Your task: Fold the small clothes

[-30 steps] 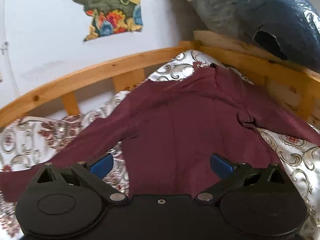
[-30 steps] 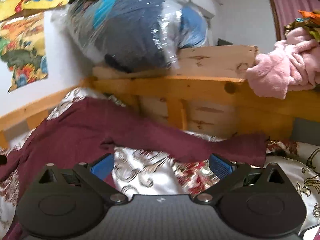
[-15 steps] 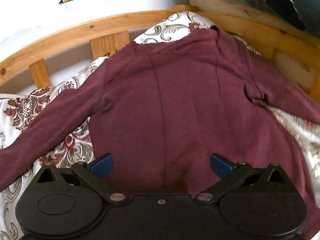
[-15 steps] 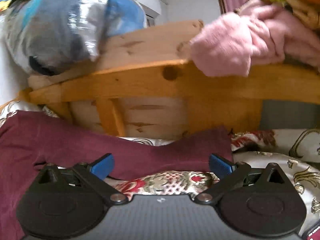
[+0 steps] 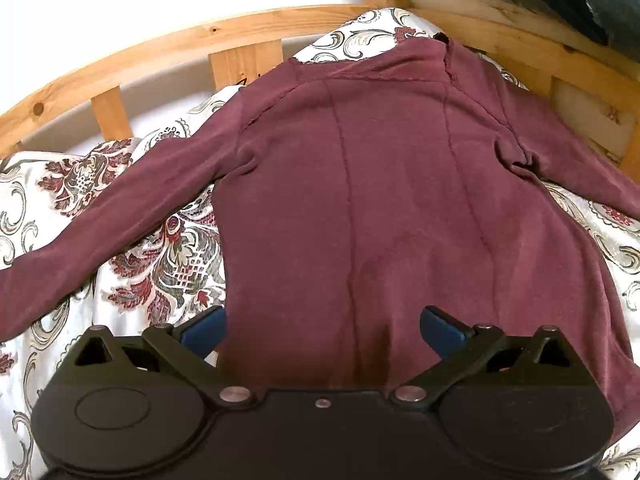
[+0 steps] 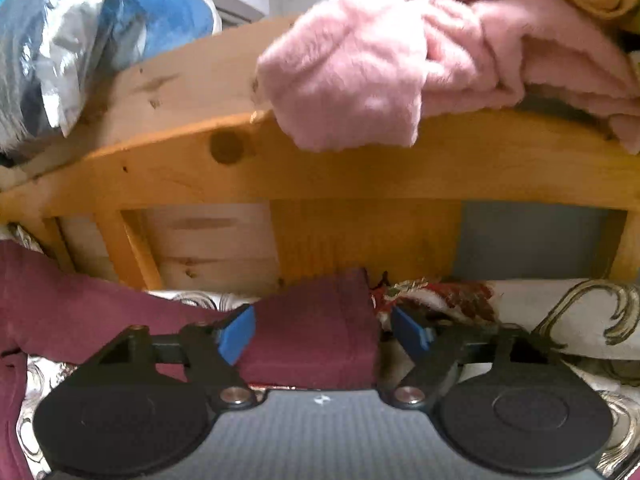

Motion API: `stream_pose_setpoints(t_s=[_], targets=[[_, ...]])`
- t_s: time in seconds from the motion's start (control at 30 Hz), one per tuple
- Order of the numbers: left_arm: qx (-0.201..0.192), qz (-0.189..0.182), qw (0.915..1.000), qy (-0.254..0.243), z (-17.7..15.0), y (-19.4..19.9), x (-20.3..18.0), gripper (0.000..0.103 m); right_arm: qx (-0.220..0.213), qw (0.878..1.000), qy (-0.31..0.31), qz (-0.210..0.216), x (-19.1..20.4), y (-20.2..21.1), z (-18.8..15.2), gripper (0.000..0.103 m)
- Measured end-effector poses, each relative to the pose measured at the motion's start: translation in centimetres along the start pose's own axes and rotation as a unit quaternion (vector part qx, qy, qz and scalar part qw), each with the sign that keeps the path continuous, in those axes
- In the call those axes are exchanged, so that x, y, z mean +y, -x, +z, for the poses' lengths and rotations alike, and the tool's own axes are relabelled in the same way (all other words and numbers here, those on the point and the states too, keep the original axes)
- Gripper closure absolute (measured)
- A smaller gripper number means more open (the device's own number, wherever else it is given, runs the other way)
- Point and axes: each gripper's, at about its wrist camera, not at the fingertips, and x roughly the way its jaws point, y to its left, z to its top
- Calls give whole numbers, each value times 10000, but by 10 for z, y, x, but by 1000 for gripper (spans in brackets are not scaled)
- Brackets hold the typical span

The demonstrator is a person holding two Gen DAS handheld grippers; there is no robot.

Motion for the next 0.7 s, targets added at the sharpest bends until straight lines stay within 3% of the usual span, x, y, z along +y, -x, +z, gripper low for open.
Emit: stream_pose_setpoints(t_s=[0.13, 0.2, 0.33, 0.4, 0.57, 0.7], targets=[[11, -16, 10000, -56, -1, 0, -4, 1, 247, 9995, 17, -195, 1, -10, -8, 45], [29, -37, 10000, -78, -2, -2, -6, 1, 305, 9992, -2, -243, 0, -13, -11, 58], [105, -52, 9999, -104, -4, -7, -6, 1, 206, 9994, -34, -262, 1, -13, -12, 81], [127, -45, 9999, -91, -4, -8, -4, 1, 47, 9998, -43, -178, 2, -8, -11, 87], [98, 8, 10000, 2, -1, -7, 6, 1, -664, 9961, 549, 195, 27, 24, -5, 92], [56, 65, 9999, 99, 3, -6, 16, 1, -1354, 9803, 1141, 880, 65, 61, 2, 93]])
